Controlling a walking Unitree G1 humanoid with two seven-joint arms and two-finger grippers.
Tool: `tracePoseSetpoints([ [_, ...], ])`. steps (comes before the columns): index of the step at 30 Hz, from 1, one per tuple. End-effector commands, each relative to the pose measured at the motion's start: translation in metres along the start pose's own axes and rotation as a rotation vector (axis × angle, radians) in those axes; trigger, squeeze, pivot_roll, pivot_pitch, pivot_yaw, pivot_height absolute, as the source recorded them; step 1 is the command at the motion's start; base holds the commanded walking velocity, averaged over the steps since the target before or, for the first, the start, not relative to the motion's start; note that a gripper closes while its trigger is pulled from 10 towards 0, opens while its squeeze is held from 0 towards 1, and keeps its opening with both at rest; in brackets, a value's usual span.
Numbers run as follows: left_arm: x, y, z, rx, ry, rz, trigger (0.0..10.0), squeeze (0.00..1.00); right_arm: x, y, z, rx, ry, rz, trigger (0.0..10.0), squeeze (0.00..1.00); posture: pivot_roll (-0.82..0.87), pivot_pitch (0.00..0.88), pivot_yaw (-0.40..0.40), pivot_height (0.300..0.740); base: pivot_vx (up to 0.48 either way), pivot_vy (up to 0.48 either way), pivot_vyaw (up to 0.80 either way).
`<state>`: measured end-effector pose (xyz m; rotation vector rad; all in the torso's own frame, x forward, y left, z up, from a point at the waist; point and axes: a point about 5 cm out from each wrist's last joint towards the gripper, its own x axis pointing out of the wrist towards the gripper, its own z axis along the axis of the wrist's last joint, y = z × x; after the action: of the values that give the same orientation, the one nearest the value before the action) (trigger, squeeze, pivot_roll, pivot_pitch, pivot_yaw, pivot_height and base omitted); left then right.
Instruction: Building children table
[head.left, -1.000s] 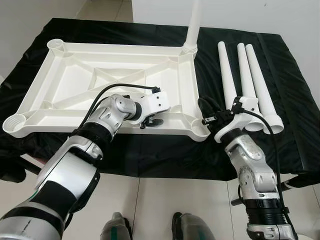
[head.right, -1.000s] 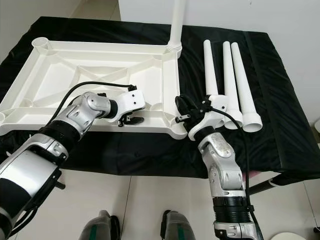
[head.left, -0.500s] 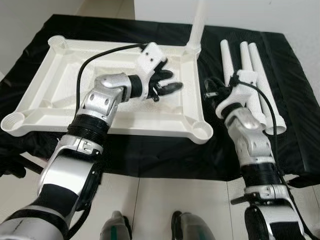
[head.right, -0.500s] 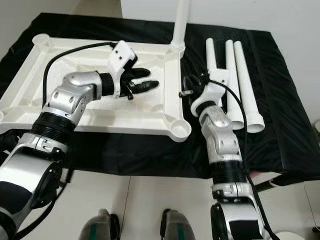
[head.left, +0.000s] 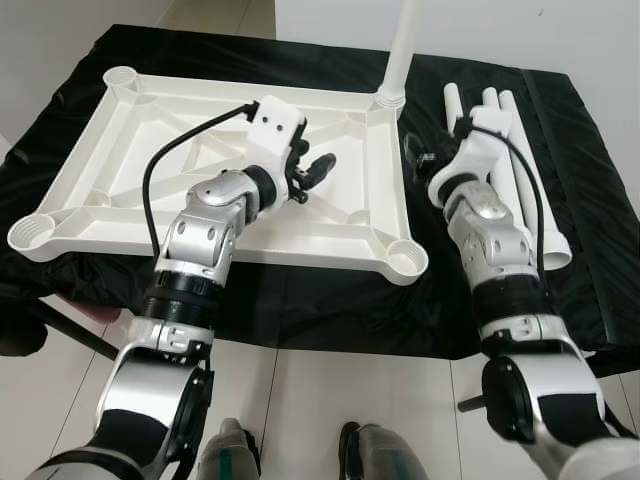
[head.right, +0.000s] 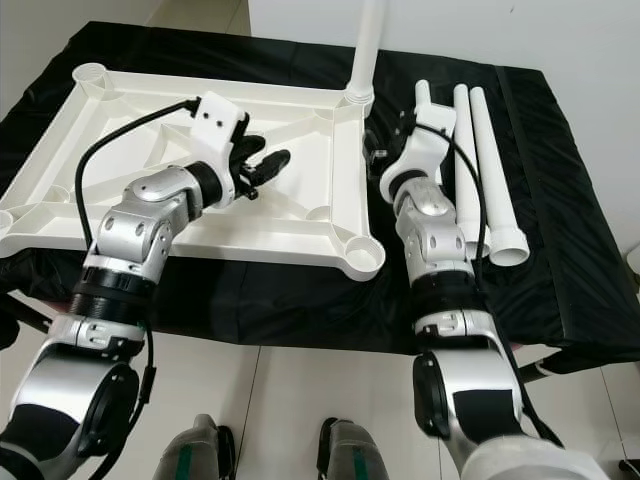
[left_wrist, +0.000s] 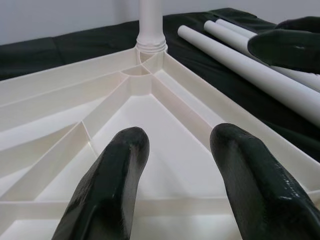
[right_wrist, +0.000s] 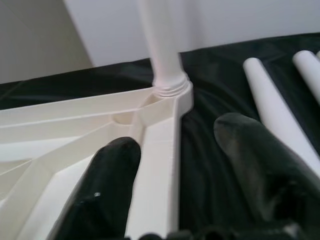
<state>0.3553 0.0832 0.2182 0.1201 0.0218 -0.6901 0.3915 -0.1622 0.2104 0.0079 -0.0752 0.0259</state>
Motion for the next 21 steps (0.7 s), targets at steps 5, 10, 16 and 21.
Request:
tracePoseSetpoints([
  [5, -0.008, 0.007, 0.005, -0.003, 0.013, 0.150, 10.0, 0.00, 0.006, -0.004, -0.008, -0.050, 0.048, -0.084, 10.0, 1.00, -0.02, 0.039, -0.029, 0.740, 0.000, 0.000, 0.00],
  [10, -0.012, 0.005, 0.008, -0.016, 0.006, 0.176, 10.0, 0.00, 0.009, -0.007, -0.009, -0.057, 0.068, -0.139, 10.0, 1.00, -0.02, 0.037, -0.027, 0.740, 0.000, 0.000, 0.00],
  [16, -0.007, -0.001, -0.004, -0.034, 0.099, 0.132, 10.0, 0.00, 0.012, -0.020, -0.017, -0.119, 0.223, -0.348, 10.0, 0.00, -0.02, 0.021, -0.026, 0.740, 0.000, 0.000, 0.00],
  [21, -0.007, -0.003, -0.002, -0.043, 0.101, 0.120, 10.0, 0.00, 0.012, -0.020, -0.019, -0.057, 0.294, -0.400, 10.0, 0.00, -0.03, 0.012, -0.024, 0.740, 0.000, 0.000, 0.00],
])
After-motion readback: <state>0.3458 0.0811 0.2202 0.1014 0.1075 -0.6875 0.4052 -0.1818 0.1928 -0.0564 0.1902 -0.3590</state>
